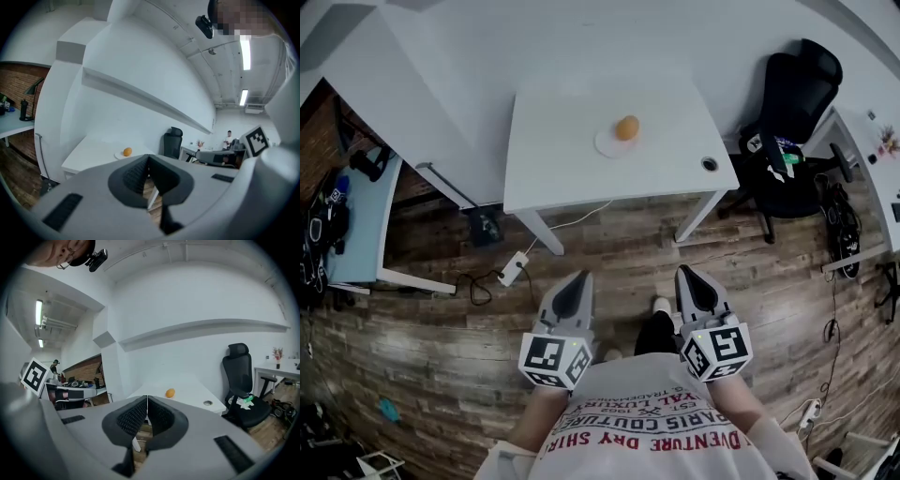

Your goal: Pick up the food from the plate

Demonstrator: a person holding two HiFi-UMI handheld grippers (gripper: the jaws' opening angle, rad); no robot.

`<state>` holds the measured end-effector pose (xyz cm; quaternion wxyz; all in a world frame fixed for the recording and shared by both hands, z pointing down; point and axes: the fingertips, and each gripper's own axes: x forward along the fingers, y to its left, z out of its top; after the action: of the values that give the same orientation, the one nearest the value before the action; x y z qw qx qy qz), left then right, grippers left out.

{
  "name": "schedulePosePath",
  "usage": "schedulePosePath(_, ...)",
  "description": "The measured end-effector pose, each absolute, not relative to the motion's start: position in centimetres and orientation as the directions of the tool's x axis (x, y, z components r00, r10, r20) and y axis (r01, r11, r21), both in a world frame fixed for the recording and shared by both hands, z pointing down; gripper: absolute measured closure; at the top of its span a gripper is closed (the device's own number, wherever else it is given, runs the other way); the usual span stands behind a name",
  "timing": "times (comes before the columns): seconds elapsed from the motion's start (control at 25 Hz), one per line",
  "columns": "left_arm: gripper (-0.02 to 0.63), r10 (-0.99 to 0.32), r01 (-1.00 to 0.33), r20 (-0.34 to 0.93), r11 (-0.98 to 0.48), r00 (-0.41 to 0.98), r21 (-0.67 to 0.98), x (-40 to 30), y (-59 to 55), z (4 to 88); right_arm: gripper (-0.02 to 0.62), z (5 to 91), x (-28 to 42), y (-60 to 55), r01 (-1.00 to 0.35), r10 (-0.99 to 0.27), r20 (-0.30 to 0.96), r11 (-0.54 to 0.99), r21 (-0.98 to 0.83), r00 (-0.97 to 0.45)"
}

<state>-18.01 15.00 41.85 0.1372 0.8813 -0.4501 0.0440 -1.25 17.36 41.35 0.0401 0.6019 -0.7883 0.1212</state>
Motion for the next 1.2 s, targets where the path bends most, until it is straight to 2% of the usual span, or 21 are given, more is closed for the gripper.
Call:
schedulePosePath(0.4,0.6,-0.845,-0.862,0.178,-0.479,0.503,0.163,-8.7,3.6,40.2,0.581,40.3,8.4,4.1,-0.925,-0.908,0.185,0.355,-0.135,-0.375)
schedulePosePath(0.72,0.6,-0.851,-0.876,0.21,-0.461,0.481,0.138,-1.2,-2.0,40.5,0.581,40.9,15.6,-2.4,-0.91,-0.887,0.21,0.387,-0.149,-0.412)
schedulePosePath(1.2,0.6,-0.839,-0.88,0.266,-0.45,0.475,0.154,-0.9,-10.1,42.9,0.581,43.1,16.5,-9.7,-0.915,-0.88,0.259,0.362,-0.18,-0.399)
